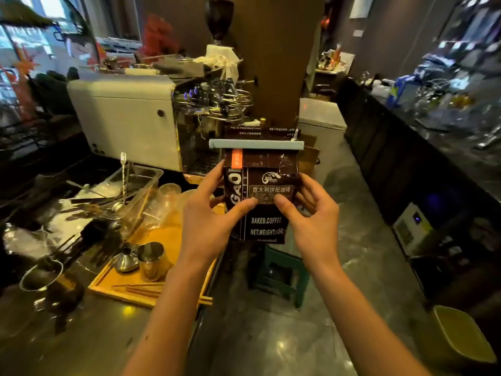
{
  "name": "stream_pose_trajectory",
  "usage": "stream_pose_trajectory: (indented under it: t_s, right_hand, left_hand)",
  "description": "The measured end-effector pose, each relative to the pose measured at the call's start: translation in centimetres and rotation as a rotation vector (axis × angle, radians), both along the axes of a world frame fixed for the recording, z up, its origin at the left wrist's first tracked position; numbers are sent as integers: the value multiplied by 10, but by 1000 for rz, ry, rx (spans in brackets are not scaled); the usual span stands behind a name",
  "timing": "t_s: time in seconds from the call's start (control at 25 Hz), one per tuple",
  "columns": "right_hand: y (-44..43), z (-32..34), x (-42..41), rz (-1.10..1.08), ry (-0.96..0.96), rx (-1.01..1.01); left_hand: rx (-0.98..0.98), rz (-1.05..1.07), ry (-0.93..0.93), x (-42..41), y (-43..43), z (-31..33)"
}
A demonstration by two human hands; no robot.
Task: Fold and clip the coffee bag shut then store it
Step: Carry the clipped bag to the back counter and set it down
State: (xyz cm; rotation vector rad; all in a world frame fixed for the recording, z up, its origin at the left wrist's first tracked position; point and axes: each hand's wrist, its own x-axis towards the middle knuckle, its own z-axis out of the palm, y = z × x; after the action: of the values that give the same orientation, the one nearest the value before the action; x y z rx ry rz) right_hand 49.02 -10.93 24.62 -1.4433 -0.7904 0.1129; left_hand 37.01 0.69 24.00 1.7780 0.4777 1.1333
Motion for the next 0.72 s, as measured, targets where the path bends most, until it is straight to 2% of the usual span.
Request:
stream_pose_trajectory:
  t_s: [0.4, 0.72]
  right_hand:
    - [-111, 4, 84, -302, 14, 13]
    - [-206, -3, 229, -492, 6, 35]
  left_hand:
    - [45, -300, 49, 129, -78, 7]
    - [59, -470, 47, 294, -167, 12]
